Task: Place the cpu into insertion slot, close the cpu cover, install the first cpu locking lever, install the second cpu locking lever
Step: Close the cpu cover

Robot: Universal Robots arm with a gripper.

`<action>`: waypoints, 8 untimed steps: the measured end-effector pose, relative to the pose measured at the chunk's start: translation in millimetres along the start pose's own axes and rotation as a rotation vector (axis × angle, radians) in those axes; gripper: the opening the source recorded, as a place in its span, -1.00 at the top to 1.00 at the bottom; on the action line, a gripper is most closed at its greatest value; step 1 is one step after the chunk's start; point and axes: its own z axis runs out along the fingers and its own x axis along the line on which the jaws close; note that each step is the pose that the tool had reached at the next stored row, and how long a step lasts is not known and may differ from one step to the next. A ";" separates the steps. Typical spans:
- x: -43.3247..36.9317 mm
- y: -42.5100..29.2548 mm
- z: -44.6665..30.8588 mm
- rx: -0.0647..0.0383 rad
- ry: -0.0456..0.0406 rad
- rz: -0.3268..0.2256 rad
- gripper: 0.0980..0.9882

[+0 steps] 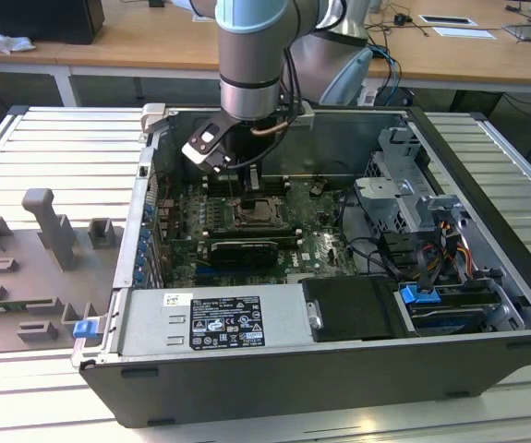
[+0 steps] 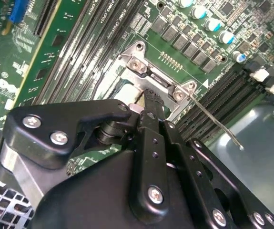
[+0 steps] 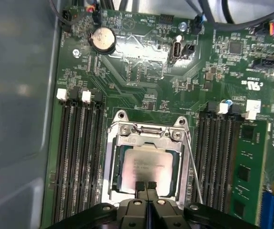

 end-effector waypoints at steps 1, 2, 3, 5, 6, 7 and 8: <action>0.0 0.5 -0.2 0.000 0.0001 0.000 0.98; -0.1 1.3 -0.2 0.000 0.0002 0.000 0.98; -0.3 3.5 -0.2 0.000 0.0000 0.000 0.98; -0.7 7.0 -0.2 0.001 0.0000 0.000 0.98; -0.9 9.3 -0.1 0.001 0.0000 0.000 0.98; -1.1 11.4 0.0 0.001 0.0001 0.000 0.98; -1.2 12.4 0.0 0.001 0.0001 0.000 0.98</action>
